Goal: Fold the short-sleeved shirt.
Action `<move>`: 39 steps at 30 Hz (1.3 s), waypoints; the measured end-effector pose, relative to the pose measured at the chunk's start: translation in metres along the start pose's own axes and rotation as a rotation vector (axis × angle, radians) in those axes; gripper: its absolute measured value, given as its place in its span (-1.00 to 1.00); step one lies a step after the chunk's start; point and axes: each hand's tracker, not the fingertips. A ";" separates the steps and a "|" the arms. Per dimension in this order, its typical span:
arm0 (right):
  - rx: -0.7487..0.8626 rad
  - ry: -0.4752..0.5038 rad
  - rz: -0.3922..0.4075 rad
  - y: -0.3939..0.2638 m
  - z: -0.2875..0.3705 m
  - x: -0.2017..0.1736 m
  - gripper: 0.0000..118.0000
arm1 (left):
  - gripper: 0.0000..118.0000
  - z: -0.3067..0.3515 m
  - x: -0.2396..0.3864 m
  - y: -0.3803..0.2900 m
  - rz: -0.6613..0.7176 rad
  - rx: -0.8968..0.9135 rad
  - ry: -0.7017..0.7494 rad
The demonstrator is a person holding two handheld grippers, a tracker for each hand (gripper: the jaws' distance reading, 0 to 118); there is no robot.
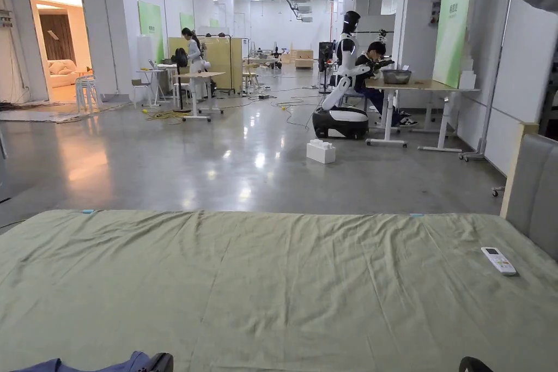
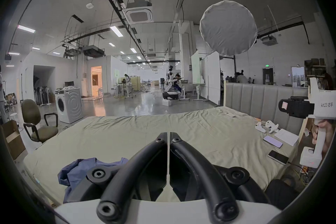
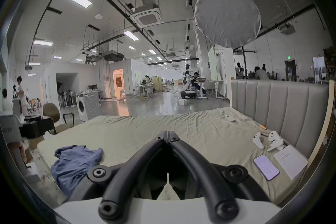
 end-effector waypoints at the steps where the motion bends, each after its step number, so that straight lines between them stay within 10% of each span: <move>1: -0.003 0.015 -0.024 0.000 0.000 0.002 -0.99 | -0.97 0.000 0.000 0.000 0.003 -0.002 -0.001; 15: -0.066 0.011 -0.033 -0.017 -0.005 0.006 -0.99 | -0.96 -0.013 -0.050 -0.012 0.078 -0.104 0.041; 22: -0.220 0.003 0.042 -0.054 -0.024 0.004 -0.99 | 0.30 -0.049 -0.134 -0.042 0.086 -0.324 0.183; 39: -0.566 -0.066 0.001 -0.137 -0.067 -0.005 -0.99 | 0.61 -0.220 -0.274 -0.231 0.267 -0.843 0.372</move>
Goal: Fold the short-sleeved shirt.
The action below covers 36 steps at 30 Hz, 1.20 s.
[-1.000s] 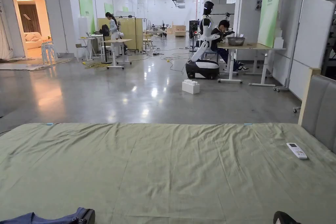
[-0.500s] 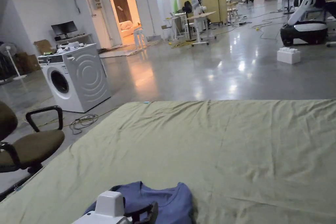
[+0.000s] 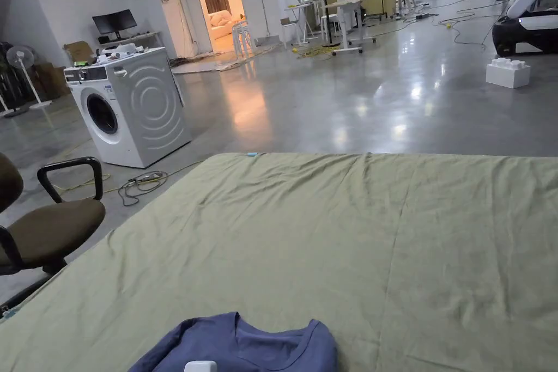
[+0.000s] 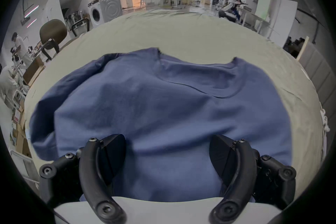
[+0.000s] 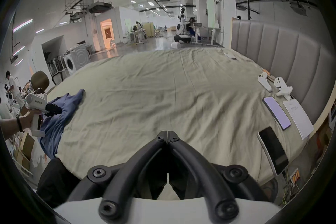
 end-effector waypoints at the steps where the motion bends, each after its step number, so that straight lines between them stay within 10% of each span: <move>1: -0.019 0.008 -0.005 -0.001 -0.001 0.001 -0.99 | 0.61 -0.003 -0.002 0.001 0.031 -0.042 -0.038; 5: -0.063 0.013 0.067 -0.009 -0.001 0.000 -0.99 | 0.34 0.008 0.003 0.001 -0.083 -0.012 -0.061; 8: -0.082 0.033 0.056 -0.011 -0.002 -0.003 -0.99 | -0.97 0.011 0.014 0.000 -0.131 0.026 -0.062; 11: -0.069 0.056 0.038 -0.009 0.009 -0.005 -0.99 | -0.97 0.007 0.017 0.004 -0.134 -0.010 -0.028; 17: -0.013 0.088 0.082 -0.009 0.039 0.004 -0.99 | -0.97 0.074 -0.014 0.051 0.315 0.169 -0.267; 25: 0.032 0.047 -0.051 -0.027 0.073 0.041 -0.99 | -0.97 0.157 0.071 0.124 0.148 0.391 -0.434; 36: 0.023 -0.135 -0.200 -0.061 0.114 0.099 -0.99 | -0.97 0.155 0.374 0.078 -0.325 0.207 -0.776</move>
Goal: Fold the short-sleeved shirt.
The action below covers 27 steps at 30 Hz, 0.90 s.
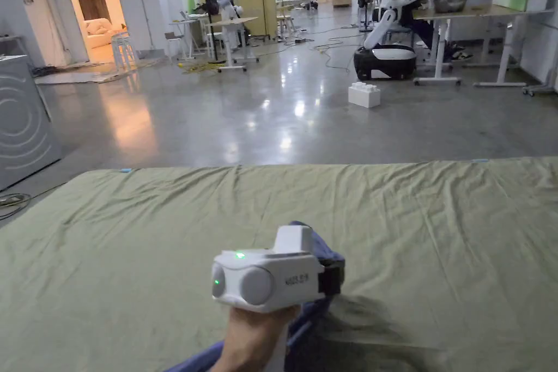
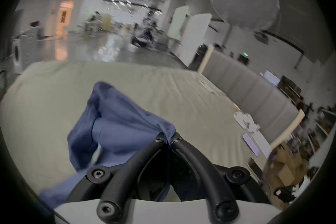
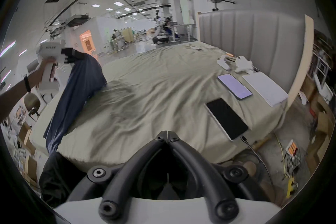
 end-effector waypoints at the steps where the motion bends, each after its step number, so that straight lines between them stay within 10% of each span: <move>1: 0.001 -0.018 -0.017 -0.002 0.002 0.005 -0.99 | -0.97 -0.017 0.021 -0.017 -0.033 -0.046 -0.031; 16: -0.030 -0.081 -0.045 -0.009 -0.002 0.029 -0.99 | -0.92 -0.079 0.194 -0.213 -0.257 -0.371 -0.399; 20: -0.007 -0.023 0.002 -0.002 -0.011 0.008 -0.99 | 0.28 -0.052 0.172 -0.196 -0.230 -0.328 -0.376; 27: 0.139 0.150 0.080 0.040 -0.013 -0.040 -0.99 | 0.30 0.103 0.121 -0.131 -0.327 0.035 -0.159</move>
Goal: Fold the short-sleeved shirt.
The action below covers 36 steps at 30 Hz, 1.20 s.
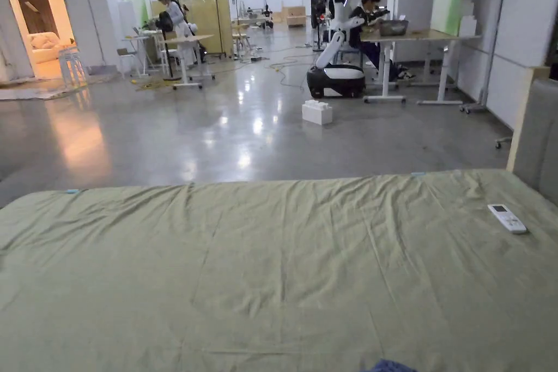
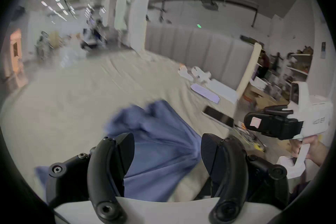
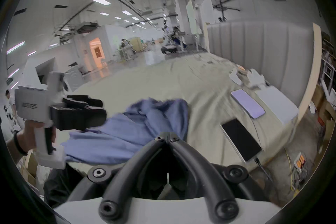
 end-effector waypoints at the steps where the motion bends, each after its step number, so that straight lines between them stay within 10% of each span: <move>1: 0.026 0.019 0.020 0.008 0.000 -0.007 -0.99 | 0.30 0.028 -0.003 0.005 0.019 0.032 0.062; 13: 0.234 0.148 0.153 0.071 0.019 -0.067 -0.99 | 0.20 0.246 0.004 0.006 -0.012 0.391 0.653; 20: 0.246 0.125 0.230 0.067 0.029 -0.068 -0.99 | -0.95 0.263 0.003 -0.019 0.046 0.354 0.741; 36: 0.230 0.101 0.108 0.059 0.028 -0.050 -0.99 | -1.00 0.247 -0.001 -0.033 0.136 0.296 0.734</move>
